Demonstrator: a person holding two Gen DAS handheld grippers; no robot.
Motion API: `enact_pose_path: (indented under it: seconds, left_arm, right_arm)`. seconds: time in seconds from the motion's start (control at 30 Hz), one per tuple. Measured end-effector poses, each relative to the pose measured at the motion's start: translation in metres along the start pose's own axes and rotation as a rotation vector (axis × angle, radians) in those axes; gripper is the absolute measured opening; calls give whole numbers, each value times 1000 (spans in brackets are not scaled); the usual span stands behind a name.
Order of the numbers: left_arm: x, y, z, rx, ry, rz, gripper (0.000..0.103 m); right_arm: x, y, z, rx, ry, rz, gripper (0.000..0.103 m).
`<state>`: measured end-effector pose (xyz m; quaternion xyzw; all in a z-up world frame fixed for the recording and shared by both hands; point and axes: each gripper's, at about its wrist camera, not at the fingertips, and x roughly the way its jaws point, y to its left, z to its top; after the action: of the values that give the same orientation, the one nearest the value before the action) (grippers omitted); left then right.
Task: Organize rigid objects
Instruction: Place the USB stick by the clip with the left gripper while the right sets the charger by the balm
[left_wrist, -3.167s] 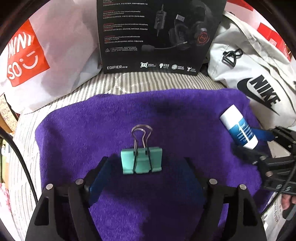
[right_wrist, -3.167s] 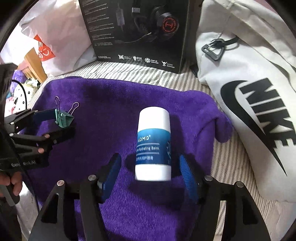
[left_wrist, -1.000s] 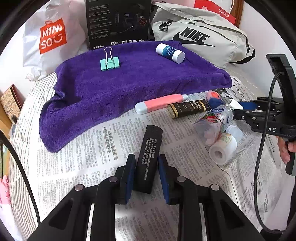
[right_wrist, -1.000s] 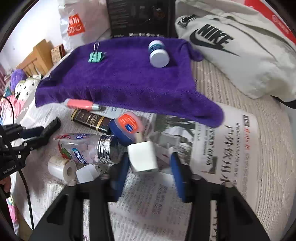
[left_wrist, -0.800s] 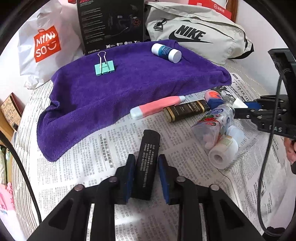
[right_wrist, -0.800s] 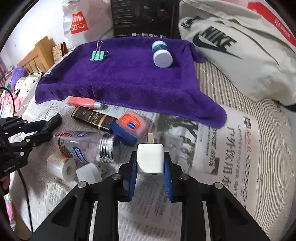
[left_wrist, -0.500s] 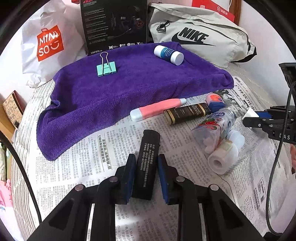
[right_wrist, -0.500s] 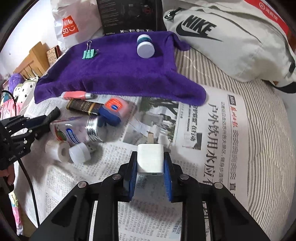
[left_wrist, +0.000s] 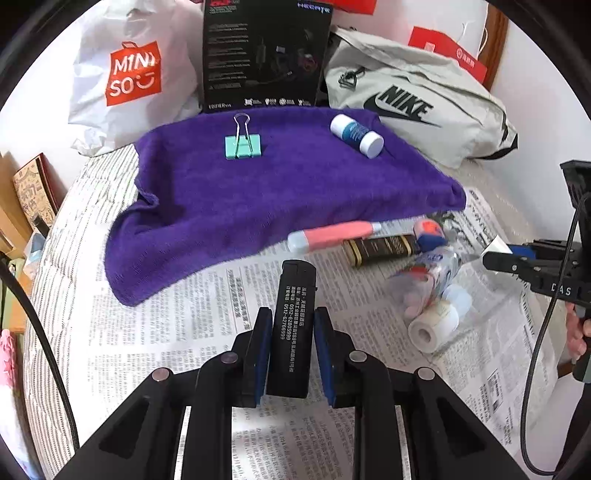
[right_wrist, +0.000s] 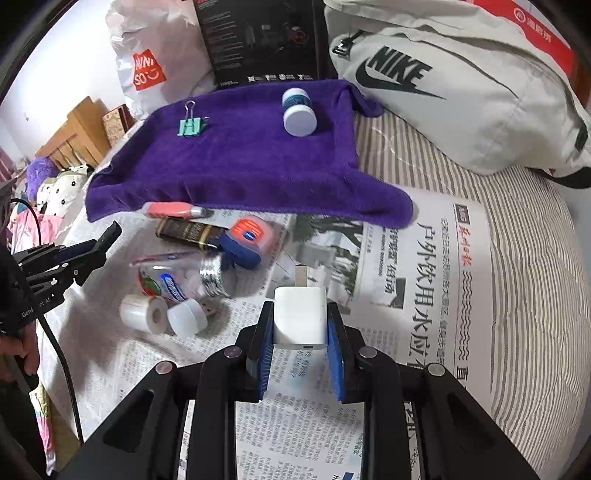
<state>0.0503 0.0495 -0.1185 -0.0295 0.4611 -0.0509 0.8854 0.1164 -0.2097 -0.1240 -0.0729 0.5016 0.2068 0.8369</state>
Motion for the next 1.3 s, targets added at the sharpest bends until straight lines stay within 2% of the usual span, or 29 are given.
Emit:
enact_pose_path:
  seconds: [0.3, 0.6, 0.8, 0.93, 1.13, 1.3]
  left_arm:
    - [-14, 10, 24, -12, -45, -2, 22]
    - [-13, 30, 67, -38, -83, 0, 22]
    - [3, 44, 95, -61, -94, 8, 22]
    - [15, 51, 106, -77, -86, 6, 22]
    - [41, 60, 116, -112, -76, 7, 22]
    - [60, 67, 120, -136, -58, 16, 22]
  right_arm:
    - [-9, 2, 25, -6, -28, 32, 26]
    - [-8, 7, 88, -40, -71, 38, 26]
    - [16, 9, 121, -60, -54, 17, 26]
    - [47, 5, 136, -66, -9, 7, 26]
    - [79, 2, 142, -70, 35, -13, 26]
    - [92, 8, 145, -103, 35, -36, 26]
